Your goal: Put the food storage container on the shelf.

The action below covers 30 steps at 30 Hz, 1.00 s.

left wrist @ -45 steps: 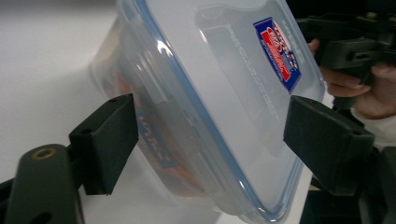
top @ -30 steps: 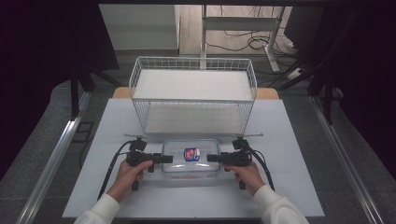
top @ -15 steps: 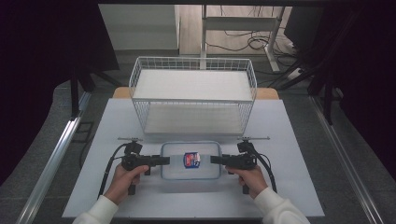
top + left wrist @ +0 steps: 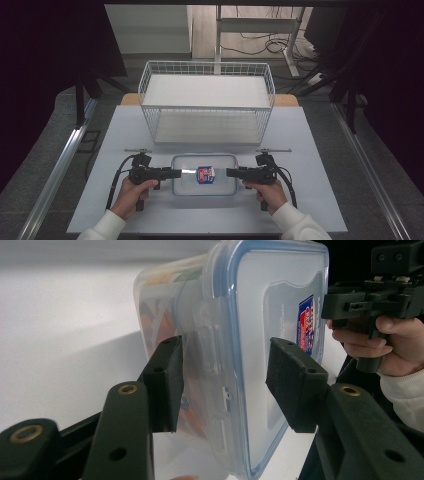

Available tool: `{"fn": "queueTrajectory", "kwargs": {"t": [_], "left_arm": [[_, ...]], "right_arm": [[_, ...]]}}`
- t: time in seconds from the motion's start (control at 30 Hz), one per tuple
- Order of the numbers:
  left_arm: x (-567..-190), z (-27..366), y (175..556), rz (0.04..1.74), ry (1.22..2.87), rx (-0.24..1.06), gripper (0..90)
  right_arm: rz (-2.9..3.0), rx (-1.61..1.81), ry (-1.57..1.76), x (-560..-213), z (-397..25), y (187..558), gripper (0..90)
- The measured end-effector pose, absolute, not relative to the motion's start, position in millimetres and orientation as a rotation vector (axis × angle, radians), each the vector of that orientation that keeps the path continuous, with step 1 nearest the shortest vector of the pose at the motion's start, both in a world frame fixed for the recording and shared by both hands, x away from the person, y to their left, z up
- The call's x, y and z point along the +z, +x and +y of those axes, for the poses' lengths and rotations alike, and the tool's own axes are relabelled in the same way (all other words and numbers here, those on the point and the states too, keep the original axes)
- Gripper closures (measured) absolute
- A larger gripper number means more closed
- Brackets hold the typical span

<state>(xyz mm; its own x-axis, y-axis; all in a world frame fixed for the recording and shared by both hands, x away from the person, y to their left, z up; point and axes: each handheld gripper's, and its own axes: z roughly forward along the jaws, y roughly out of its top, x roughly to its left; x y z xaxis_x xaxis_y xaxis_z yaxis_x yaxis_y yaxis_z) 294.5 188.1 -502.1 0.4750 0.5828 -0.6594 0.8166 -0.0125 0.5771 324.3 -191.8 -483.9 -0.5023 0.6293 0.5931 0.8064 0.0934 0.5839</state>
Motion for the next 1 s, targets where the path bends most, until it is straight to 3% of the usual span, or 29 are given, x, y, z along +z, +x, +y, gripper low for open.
{"fn": "queueTrajectory", "kwargs": {"t": [1.0], "left_arm": [[-482,188,324,1.163,1.700,-0.217,51.4]], "right_arm": [[-2.227,-1.484,-1.428,-461,-191,350,43.9]]}}
